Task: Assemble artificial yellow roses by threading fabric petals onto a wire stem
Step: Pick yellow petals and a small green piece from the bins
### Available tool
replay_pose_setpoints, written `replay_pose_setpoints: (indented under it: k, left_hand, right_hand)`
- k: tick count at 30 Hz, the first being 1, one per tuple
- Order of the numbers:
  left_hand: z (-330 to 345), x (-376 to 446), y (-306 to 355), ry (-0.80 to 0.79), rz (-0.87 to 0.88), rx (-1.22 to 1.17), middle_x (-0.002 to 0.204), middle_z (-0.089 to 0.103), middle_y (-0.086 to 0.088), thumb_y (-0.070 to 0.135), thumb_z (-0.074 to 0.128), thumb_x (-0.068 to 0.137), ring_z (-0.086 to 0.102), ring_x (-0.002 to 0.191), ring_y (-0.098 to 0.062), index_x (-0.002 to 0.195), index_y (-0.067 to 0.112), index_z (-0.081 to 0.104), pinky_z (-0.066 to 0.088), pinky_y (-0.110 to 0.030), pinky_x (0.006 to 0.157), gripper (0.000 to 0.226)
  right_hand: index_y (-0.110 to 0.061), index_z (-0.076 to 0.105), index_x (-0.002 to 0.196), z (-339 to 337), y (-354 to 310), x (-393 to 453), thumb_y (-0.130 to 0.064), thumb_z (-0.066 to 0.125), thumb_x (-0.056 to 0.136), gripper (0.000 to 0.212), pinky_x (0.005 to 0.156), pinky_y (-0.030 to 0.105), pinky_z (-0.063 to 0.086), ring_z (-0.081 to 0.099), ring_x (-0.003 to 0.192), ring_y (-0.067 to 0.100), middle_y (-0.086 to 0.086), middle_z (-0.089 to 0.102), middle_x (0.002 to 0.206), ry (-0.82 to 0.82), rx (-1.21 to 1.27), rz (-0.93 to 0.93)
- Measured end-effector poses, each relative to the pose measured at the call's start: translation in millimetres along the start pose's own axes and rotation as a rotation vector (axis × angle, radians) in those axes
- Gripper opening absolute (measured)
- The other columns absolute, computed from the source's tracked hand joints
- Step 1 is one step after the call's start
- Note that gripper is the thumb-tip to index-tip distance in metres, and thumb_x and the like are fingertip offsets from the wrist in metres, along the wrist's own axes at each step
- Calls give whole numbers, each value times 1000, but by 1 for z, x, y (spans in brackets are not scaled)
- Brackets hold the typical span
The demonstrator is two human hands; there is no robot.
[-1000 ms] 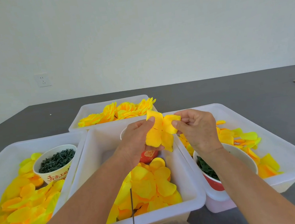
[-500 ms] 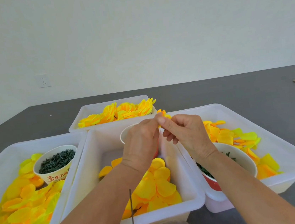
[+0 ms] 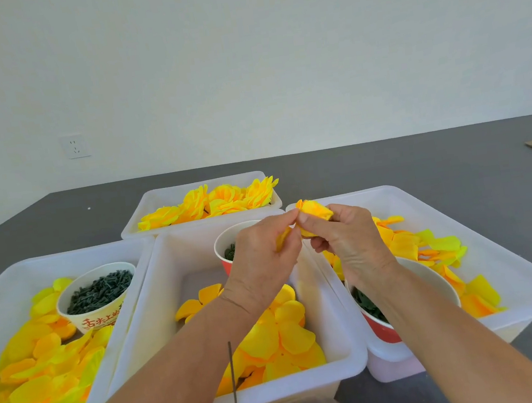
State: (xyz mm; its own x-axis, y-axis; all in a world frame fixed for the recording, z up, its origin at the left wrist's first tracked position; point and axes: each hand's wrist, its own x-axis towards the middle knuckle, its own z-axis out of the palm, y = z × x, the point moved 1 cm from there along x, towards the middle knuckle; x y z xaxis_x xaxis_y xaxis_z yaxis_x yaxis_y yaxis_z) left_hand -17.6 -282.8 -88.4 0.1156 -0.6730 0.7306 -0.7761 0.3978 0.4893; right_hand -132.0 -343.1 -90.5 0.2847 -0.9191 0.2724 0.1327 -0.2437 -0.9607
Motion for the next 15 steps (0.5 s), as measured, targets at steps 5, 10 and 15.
replay_pose_setpoints:
  k: [5,10,15]
  left_hand:
    - [-4,3,-5,53,-203,-81,104,71,-9,7,64,86,61,84,-1,109,6,69,41,1,69,23]
    - [-3,4,-5,111,-240,3,106,71,-7,9,65,86,63,101,-19,106,8,71,42,-21,92,21]
    - [-1,2,-5,144,-245,44,104,71,-10,7,65,85,64,98,-22,103,5,72,35,-11,82,19]
  right_hand:
    - [-12,70,83,3,-1,-2,-8,60,88,12,61,23,54,66,63,13,2,70,68,-127,113,33]
    - [-12,70,83,8,-6,-2,11,49,85,31,61,25,56,70,67,20,6,72,73,-124,138,27]
    - [-4,66,82,2,2,0,-3,66,82,0,54,27,57,70,60,20,9,70,65,-2,124,266]
